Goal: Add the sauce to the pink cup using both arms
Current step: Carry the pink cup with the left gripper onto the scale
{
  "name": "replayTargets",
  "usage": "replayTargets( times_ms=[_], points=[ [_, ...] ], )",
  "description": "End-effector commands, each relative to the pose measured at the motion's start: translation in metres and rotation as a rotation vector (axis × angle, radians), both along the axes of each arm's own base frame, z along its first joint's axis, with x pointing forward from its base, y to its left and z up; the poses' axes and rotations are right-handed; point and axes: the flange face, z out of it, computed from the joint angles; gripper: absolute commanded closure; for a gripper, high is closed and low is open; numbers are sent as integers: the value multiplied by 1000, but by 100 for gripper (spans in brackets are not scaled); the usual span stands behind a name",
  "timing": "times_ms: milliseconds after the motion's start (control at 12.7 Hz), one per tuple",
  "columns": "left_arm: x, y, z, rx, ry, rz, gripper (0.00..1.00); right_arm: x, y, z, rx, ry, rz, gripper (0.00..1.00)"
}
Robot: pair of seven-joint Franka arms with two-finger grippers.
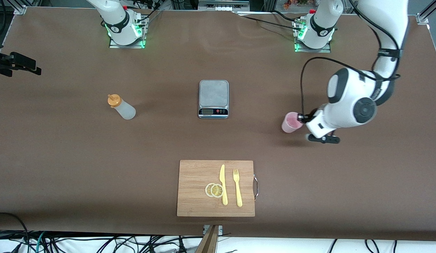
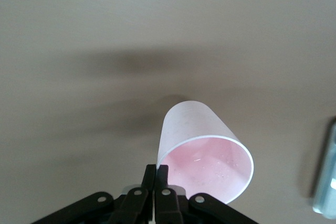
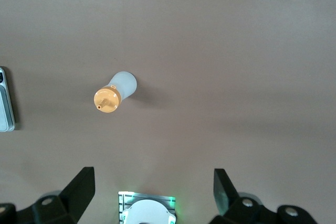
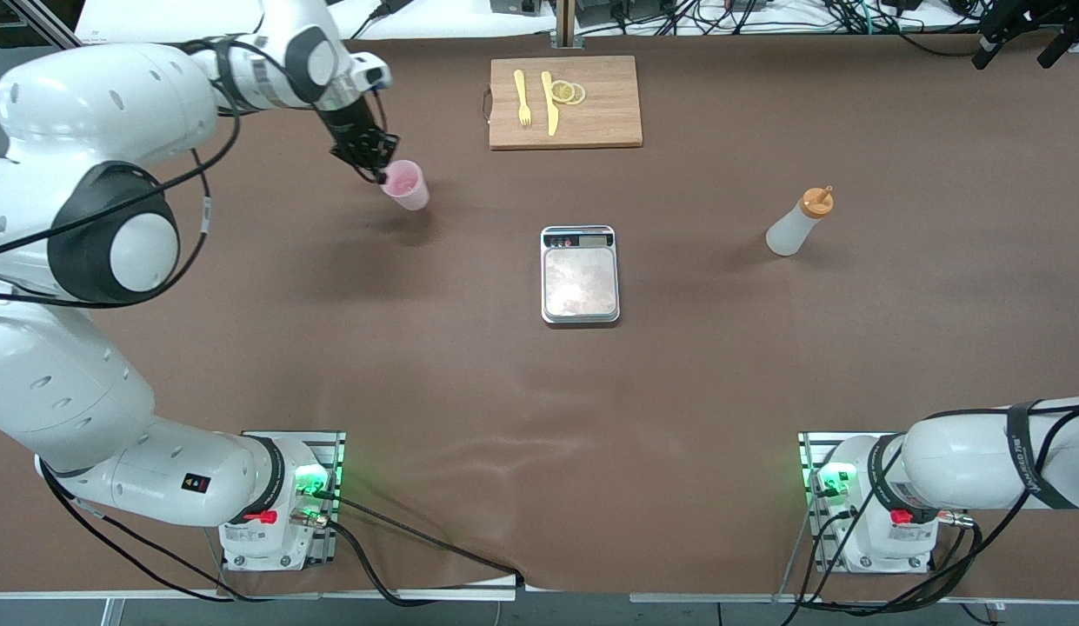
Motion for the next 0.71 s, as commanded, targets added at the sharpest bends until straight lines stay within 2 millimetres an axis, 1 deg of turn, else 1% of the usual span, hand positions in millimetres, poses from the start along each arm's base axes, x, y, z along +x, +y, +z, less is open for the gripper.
replayTargets(
  times_ms=[0,158,473,631],
  points=[
    [-15,-47,6,-41,40,30,100,0,-5,5,-4,3,13,0],
    [-32,-90,4,-65,68,53,100,0,-5,6,-4,2,13,0],
    [-64,-161,11,-66,97,89,100,0,-5,5,-4,3,13,0],
    [-80,-193,14,-49,90,109,100,0,-5,5,-4,3,13,0]
  ],
)
